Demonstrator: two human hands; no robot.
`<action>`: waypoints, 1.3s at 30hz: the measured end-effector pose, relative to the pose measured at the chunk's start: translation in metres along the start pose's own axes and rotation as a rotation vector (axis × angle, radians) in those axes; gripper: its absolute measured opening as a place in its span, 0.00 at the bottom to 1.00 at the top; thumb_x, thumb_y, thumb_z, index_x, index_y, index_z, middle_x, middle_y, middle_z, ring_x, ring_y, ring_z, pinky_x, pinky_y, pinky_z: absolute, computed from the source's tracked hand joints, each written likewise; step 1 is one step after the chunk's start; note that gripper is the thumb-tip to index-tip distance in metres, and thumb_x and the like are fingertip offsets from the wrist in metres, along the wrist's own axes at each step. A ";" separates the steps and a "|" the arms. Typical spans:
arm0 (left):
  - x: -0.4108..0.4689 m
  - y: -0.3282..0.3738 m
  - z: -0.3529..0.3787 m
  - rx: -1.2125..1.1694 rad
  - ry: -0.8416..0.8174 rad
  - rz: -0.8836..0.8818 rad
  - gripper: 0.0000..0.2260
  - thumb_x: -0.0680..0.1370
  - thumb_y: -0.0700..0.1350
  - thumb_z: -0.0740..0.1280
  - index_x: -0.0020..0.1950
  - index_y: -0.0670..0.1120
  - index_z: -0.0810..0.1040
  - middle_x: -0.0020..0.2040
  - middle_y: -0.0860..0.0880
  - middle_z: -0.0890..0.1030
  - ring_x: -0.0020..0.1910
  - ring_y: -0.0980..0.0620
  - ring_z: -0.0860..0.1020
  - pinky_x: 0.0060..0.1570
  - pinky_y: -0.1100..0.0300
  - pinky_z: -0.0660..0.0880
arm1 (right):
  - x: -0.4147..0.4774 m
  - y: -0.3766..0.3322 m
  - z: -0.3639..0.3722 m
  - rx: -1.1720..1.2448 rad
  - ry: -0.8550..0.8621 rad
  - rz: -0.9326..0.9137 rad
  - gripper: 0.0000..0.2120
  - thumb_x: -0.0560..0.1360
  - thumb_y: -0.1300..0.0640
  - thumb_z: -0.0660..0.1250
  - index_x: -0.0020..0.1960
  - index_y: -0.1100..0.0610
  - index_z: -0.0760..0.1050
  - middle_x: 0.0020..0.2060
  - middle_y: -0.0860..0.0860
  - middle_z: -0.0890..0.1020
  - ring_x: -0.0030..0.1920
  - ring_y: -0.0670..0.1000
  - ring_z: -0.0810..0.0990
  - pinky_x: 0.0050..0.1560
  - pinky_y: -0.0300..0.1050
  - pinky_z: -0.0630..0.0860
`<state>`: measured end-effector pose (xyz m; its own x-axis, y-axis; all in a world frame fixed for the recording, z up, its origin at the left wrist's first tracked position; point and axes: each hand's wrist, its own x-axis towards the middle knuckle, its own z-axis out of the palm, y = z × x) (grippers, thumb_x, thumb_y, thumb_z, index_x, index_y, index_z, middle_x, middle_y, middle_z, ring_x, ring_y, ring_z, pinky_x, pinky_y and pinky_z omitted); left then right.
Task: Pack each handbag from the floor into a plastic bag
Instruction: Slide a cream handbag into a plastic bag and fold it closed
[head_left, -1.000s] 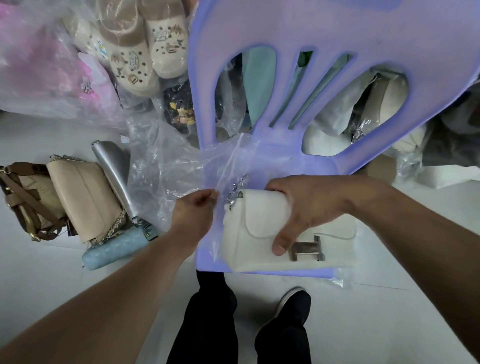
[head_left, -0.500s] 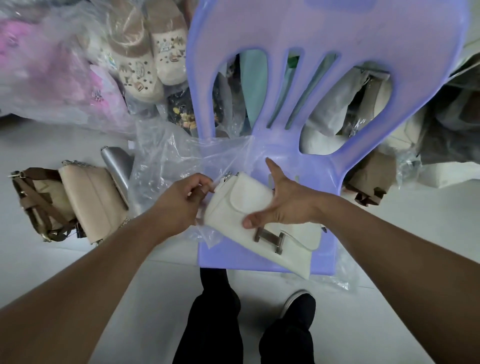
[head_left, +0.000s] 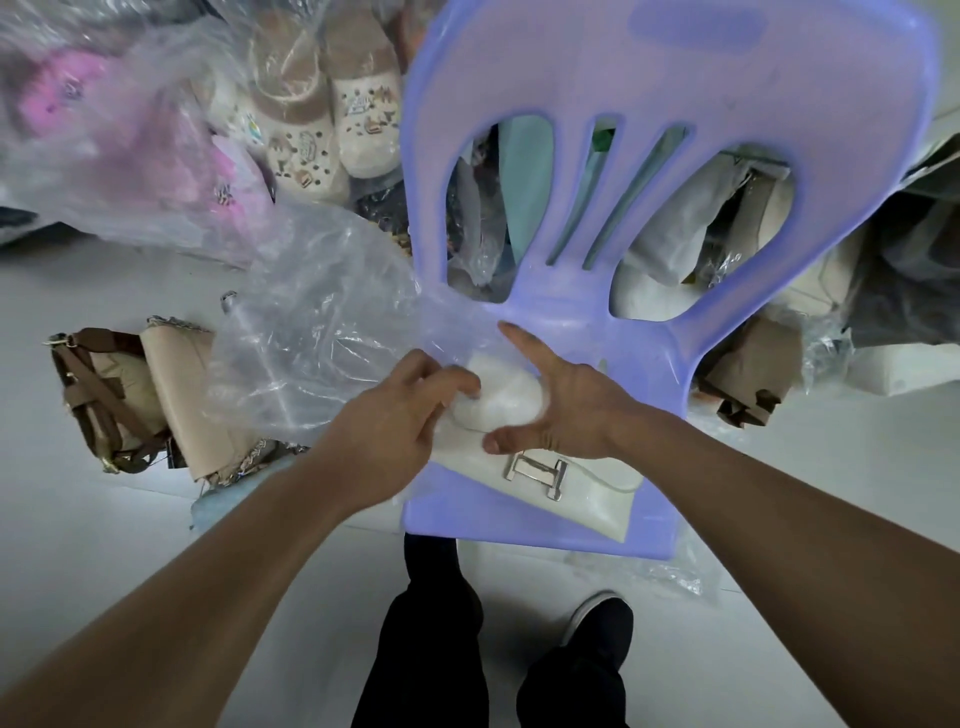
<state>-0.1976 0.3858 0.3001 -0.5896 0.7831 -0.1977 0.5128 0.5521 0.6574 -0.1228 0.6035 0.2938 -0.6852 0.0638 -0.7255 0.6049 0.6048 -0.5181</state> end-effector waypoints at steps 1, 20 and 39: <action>-0.004 0.000 0.003 0.075 -0.017 0.020 0.20 0.79 0.37 0.62 0.60 0.62 0.70 0.56 0.54 0.71 0.44 0.47 0.79 0.39 0.49 0.79 | 0.000 0.003 -0.001 0.008 0.007 0.007 0.56 0.61 0.31 0.79 0.76 0.27 0.45 0.63 0.51 0.78 0.64 0.56 0.77 0.60 0.52 0.77; -0.021 0.054 0.035 -1.480 0.218 -0.873 0.28 0.70 0.71 0.57 0.60 0.55 0.76 0.50 0.55 0.86 0.45 0.56 0.84 0.45 0.62 0.78 | -0.008 0.003 0.026 0.409 0.351 0.008 0.39 0.56 0.33 0.82 0.48 0.48 0.58 0.44 0.49 0.73 0.40 0.48 0.70 0.40 0.49 0.73; 0.005 0.051 0.024 -1.260 -0.178 -1.004 0.24 0.76 0.69 0.59 0.52 0.54 0.85 0.48 0.45 0.86 0.44 0.44 0.84 0.42 0.49 0.82 | -0.036 0.003 -0.056 0.567 -0.026 0.149 0.11 0.84 0.55 0.60 0.48 0.50 0.80 0.40 0.51 0.79 0.37 0.50 0.77 0.38 0.39 0.73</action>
<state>-0.1598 0.4249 0.3150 -0.2323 0.3416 -0.9107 -0.8765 0.3324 0.3483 -0.1188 0.6471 0.3442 -0.5707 0.0918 -0.8160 0.8212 0.0715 -0.5662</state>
